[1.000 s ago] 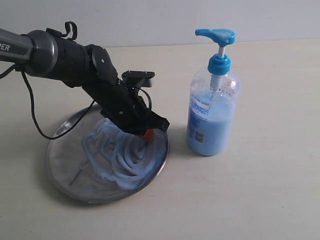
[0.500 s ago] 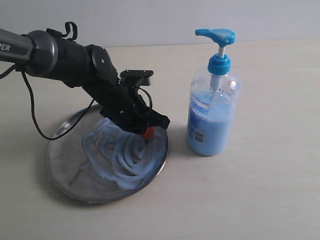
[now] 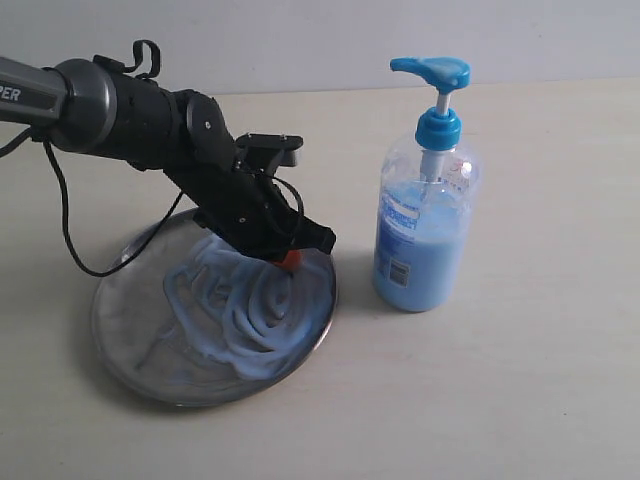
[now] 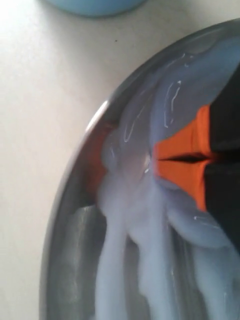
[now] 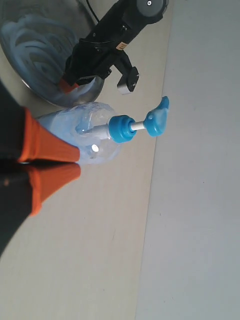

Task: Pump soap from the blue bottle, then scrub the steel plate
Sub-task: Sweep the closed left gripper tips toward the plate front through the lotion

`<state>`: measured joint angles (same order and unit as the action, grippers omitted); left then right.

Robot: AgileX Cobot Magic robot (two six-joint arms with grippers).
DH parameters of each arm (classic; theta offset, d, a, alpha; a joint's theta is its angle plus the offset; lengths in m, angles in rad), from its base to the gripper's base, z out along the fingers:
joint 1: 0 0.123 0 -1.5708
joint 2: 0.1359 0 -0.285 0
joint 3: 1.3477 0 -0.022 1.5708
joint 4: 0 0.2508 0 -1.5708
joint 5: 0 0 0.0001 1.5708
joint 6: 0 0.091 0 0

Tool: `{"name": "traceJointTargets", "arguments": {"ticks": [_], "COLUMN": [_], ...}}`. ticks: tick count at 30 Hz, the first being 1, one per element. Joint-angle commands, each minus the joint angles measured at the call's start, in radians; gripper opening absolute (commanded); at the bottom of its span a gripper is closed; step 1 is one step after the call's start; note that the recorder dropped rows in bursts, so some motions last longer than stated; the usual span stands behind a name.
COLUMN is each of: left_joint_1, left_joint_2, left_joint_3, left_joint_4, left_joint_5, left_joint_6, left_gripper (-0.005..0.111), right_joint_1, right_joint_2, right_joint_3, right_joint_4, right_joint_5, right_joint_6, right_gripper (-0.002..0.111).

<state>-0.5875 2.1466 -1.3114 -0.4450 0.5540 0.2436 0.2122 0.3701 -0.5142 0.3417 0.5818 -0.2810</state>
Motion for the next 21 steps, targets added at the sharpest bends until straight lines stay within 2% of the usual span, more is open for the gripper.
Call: {"name": "traceJointTargets", "arguments": {"ticks": [1,21], "left_joint_1": [0.001,0.001], "left_joint_2": [0.03,0.03], "left_joint_3": [0.017,0.017], "left_joint_4": [0.124,0.148], "left_joint_5": [0.042,0.19], "left_joint_6": [-0.047,-0.041], "left_gripper": [0.0,0.0], "right_joint_1": [-0.002,-0.002], "right_joint_2": [-0.005,-0.005], "right_joint_3": [0.009,0.009], "right_joint_4": [-0.006,-0.006], "right_joint_5": [-0.02,-0.02], "right_joint_6": [-0.008,-0.007], "right_gripper": [0.0,0.0]}}
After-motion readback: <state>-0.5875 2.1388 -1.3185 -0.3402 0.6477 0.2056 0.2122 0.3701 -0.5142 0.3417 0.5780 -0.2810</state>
